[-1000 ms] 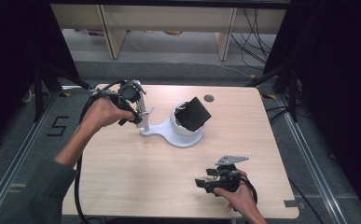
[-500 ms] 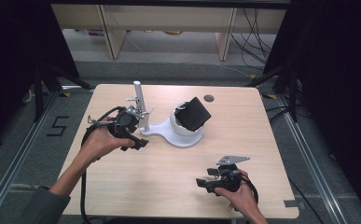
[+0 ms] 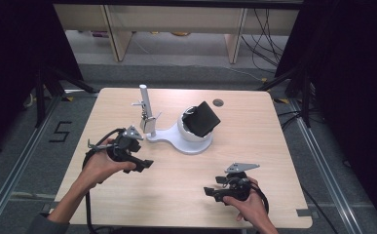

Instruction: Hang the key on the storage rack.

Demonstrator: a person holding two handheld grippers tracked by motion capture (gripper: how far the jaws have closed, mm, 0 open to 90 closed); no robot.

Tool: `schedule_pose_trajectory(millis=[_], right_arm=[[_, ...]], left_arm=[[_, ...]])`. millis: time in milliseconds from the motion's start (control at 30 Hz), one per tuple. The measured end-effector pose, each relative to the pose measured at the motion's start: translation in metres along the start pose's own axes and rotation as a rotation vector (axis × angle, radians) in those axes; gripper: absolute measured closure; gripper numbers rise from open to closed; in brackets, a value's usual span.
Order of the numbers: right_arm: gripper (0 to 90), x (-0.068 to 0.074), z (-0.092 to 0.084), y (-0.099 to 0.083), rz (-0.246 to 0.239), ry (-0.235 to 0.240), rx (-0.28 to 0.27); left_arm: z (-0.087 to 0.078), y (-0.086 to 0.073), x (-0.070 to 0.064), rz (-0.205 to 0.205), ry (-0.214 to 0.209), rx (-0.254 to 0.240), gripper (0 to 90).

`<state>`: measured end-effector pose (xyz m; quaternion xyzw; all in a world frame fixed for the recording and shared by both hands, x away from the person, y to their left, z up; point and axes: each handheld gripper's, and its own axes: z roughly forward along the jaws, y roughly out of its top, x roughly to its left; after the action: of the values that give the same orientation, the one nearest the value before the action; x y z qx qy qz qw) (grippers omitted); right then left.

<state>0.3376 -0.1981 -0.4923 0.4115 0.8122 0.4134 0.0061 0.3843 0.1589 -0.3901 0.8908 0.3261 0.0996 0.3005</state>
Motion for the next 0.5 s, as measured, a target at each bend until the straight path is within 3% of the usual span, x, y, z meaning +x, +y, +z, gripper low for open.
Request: schedule_pose_trajectory(millis=[67, 100, 167, 500], right_arm=[[30.9, -0.001, 0.0, 0.0, -0.013, -0.008, -0.001], [30.9, 0.001, 0.0, 0.0, 0.005, -0.008, 0.007], [30.9, -0.001, 0.001, 0.0, -0.021, -0.009, 0.001], [30.8, 0.0, 0.003, -0.001, -0.002, 0.008, 0.004]], left_arm=[[0.002, -0.006, -0.001, 0.005, 0.0, -0.007, 28.4], [0.003, -0.009, -0.001, 0.007, -0.001, -0.008, 27.9], [0.005, -0.016, -0.002, -0.002, 0.0, -0.023, 27.0], [0.029, -0.052, -0.005, -0.023, -0.02, -0.087, 23.8]])
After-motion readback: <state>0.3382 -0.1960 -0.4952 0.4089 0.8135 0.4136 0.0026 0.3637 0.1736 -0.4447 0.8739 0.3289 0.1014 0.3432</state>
